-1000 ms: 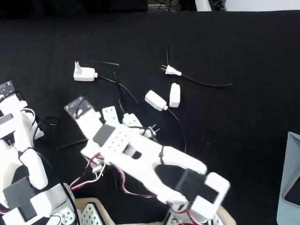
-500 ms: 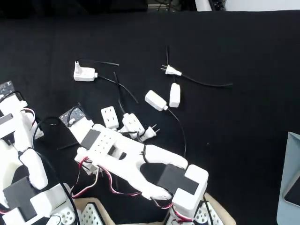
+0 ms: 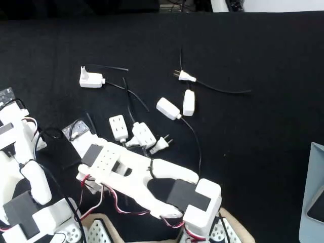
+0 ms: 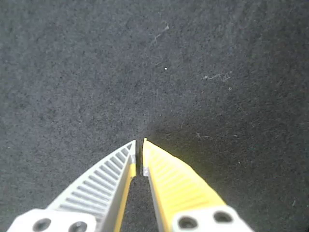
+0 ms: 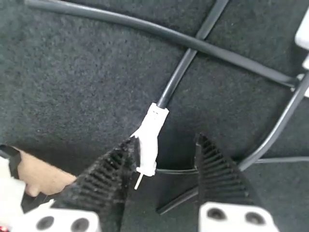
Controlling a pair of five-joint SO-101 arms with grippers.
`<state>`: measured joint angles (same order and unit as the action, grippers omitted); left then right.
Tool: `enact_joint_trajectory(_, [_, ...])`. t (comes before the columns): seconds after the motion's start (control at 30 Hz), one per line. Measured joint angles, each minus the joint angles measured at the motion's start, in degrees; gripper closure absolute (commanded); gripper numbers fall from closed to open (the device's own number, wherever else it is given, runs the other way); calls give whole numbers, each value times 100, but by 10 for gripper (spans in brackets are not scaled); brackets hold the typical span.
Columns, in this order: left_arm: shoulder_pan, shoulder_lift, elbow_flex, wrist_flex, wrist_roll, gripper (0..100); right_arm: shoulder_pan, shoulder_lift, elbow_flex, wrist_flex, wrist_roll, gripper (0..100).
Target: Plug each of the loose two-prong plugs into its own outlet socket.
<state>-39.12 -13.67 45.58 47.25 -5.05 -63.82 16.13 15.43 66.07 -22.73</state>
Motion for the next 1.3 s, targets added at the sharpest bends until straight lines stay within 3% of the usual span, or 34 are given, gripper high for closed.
enact_joint_trajectory(0.2, [-202, 0, -44, 97, 0, 956, -18, 35, -70, 18, 0, 822])
enact_joint_trajectory(0.47, [-897, 0, -1081, 1187, 18, 956, -53, -18, -70, 18, 0, 822])
enact_joint_trajectory(0.87, [-941, -44, -2022, 2365, -62, 959, -185, -18, -70, 141, -369, 822])
enact_joint_trajectory(1.3, [-941, -2303, -1644, 2576, -62, 956, -211, -18, -70, 273, -396, 822])
